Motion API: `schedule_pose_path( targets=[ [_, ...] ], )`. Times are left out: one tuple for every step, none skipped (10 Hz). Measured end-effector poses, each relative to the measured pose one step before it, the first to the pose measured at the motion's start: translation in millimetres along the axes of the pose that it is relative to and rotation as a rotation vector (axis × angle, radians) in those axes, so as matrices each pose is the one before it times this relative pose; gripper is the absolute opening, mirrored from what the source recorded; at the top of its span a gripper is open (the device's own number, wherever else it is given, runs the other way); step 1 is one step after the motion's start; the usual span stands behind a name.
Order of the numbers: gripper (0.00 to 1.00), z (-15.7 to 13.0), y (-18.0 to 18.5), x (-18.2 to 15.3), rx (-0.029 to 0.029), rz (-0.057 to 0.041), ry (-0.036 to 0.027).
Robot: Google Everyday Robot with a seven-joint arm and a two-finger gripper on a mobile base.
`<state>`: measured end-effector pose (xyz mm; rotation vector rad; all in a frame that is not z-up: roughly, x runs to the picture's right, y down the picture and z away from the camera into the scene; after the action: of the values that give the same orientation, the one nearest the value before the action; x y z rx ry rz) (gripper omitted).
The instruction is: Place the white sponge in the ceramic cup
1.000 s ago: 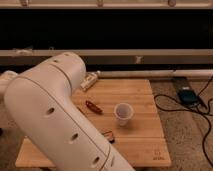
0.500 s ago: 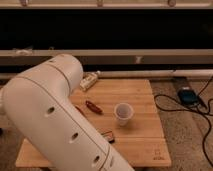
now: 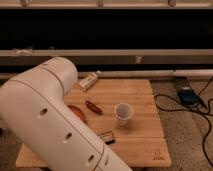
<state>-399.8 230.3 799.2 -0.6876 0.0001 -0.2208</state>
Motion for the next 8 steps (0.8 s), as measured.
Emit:
schedule_pose_path(
  targets=[
    [0.75,2.59,0.27,0.38,-0.00227,-0.00047,0.0093],
    [0.75,2.59,-0.16,1.28,-0.00229,0.00125,0.00704],
    [0.75,2.12,-0.33,1.25,-0.0008,0.00068,0.00571],
    [0.75,1.8,0.97,0.09,-0.00246,0.00052,0.00424],
    [0.75,1.66,1.08,0.44,-0.00228,0.00171,0.00396],
    [0.74,1.29,0.7,0.52,-0.00179,0.00257,0.00272],
    [0.7,1.05,0.28,0.56,-0.00022,0.00168,0.00301],
    [0.59,1.03,1.59,0.17,-0.00376,0.00101,0.00224]
  ],
)
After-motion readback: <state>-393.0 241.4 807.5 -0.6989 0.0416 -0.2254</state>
